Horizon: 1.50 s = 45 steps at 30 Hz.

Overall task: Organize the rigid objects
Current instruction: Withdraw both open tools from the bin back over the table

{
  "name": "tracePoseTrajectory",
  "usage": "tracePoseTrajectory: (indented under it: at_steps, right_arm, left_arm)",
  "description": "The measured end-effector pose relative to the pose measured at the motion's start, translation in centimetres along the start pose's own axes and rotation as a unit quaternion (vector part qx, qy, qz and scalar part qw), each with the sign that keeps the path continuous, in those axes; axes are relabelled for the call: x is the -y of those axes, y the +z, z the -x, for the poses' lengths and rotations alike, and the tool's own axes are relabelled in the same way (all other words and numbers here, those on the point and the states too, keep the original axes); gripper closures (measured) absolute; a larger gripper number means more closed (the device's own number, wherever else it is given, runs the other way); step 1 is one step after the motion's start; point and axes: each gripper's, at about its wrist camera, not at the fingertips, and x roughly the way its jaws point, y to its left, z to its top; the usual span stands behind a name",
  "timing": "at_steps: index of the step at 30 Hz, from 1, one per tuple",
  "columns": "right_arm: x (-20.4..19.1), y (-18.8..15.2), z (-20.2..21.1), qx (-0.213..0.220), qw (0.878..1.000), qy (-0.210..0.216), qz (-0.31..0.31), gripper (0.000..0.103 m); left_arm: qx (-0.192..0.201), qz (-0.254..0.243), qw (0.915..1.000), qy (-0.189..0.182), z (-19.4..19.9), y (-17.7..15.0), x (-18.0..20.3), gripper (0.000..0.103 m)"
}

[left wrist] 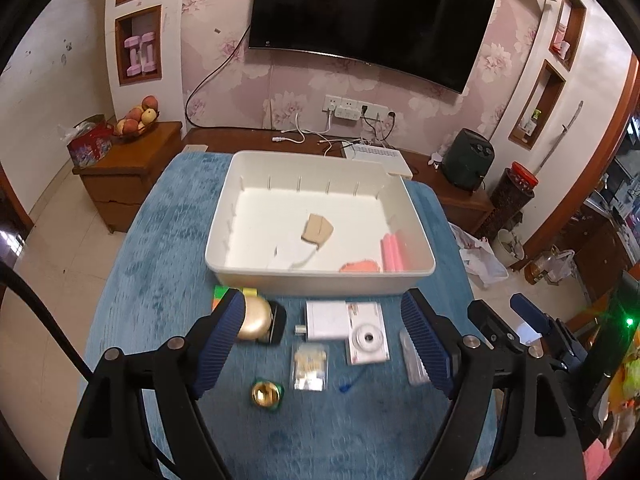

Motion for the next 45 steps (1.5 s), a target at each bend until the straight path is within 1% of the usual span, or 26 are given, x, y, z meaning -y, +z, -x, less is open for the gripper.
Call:
tracePoseTrajectory:
  at_steps: [7, 13, 17, 20, 26, 30, 34, 38, 39, 45]
  right_arm:
    - [0.6, -3.5, 1.9, -0.020, 1.000, 0.003, -0.013, 0.014]
    - [0.8, -5.9, 2.6, -0.044, 0.998, 0.016, -0.035, 0.014]
    - [1.1, -6.8, 2.5, -0.064, 0.996, 0.026, -0.057, 0.014]
    - [1.3, -7.1, 2.4, -0.076, 0.995, 0.021, -0.068, 0.014]
    - [2.5, -7.7, 1.7, -0.098, 0.991, 0.007, -0.094, 0.014]
    - [3.3, -8.2, 0.7, -0.124, 0.985, 0.001, -0.119, 0.014]
    - [4.3, -8.7, -0.4, -0.153, 0.975, 0.002, -0.161, 0.014]
    - [5.3, -8.8, -1.8, -0.181, 0.961, 0.005, -0.207, 0.014]
    - [5.6, -8.8, -2.1, -0.188, 0.958, 0.004, -0.217, 0.014]
    - [6.1, -8.6, -3.9, -0.212, 0.947, -0.010, -0.241, 0.014]
  left_arm:
    - [-0.019, 0.020, 0.9996, 0.006, 1.8, -3.2, -0.1, 0.020]
    - [-0.027, 0.017, 0.9993, 0.020, 2.9, -5.2, -0.2, 0.020]
    - [-0.038, 0.017, 0.9988, 0.025, 3.2, -6.2, -0.5, 0.020]
    - [-0.052, 0.022, 0.9980, 0.030, 3.0, -6.8, -1.2, 0.020]
    - [-0.095, 0.048, 0.9937, 0.035, 1.4, -7.8, -3.3, 0.020]
    - [-0.129, 0.058, 0.9890, 0.043, -0.4, -7.9, -4.3, 0.020]
    - [-0.162, 0.050, 0.9838, 0.057, -2.3, -7.8, -4.7, 0.020]
    - [-0.197, 0.044, 0.9773, 0.065, -4.6, -7.8, -5.2, 0.020]
    - [-0.207, 0.045, 0.9752, 0.064, -5.3, -7.8, -5.3, 0.020]
    - [-0.264, 0.057, 0.9607, 0.063, -8.9, -7.8, -6.1, 0.020]
